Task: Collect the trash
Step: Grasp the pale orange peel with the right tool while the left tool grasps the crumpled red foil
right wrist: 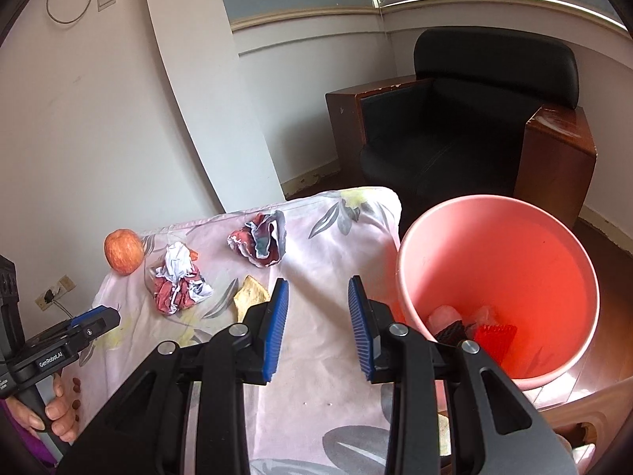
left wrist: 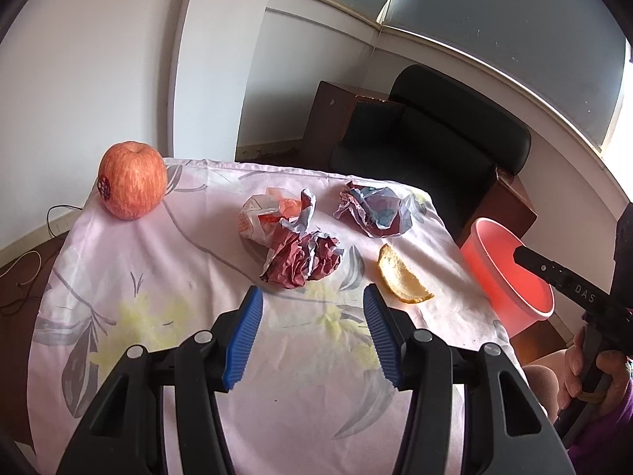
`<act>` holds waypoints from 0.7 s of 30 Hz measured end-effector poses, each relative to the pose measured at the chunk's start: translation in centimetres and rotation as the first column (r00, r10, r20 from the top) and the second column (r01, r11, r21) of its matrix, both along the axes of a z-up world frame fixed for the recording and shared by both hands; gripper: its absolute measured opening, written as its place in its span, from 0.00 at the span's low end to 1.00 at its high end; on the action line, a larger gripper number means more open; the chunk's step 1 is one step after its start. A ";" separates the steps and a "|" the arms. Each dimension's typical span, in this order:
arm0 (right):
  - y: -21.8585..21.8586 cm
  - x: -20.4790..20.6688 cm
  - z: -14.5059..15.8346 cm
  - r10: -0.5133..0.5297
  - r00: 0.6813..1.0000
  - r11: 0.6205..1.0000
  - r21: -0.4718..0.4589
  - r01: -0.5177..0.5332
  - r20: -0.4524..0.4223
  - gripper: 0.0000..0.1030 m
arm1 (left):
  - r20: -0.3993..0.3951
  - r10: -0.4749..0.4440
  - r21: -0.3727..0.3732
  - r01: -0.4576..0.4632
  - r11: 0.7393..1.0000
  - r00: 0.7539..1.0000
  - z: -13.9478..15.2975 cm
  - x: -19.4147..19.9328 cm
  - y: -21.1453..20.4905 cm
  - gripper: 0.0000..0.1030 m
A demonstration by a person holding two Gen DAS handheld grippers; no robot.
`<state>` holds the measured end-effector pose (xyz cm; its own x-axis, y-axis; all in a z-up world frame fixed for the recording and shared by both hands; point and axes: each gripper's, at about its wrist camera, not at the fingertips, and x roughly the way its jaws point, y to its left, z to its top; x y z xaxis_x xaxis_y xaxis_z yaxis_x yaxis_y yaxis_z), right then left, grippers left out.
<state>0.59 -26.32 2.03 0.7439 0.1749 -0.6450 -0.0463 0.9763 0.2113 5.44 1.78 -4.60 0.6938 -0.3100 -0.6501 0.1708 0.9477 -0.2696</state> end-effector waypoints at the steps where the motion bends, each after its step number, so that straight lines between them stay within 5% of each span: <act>1: 0.2 0.1 -0.2 0.006 1.000 1.000 0.004 -0.006 -0.008 0.31 | -0.004 -0.003 -0.001 0.003 1.000 1.000 -0.2 0.0 0.0 0.51; 19: 2.4 1.8 -3.1 0.075 0.993 0.997 0.007 -0.074 -0.091 0.31 | -0.064 0.044 0.065 -0.040 0.997 0.997 -3.9 7.2 -1.2 0.49; 21: 2.5 2.1 -3.3 0.077 0.992 0.997 0.008 -0.077 -0.098 0.31 | -0.080 0.033 0.065 -0.028 0.997 0.996 -4.5 7.6 -1.3 0.42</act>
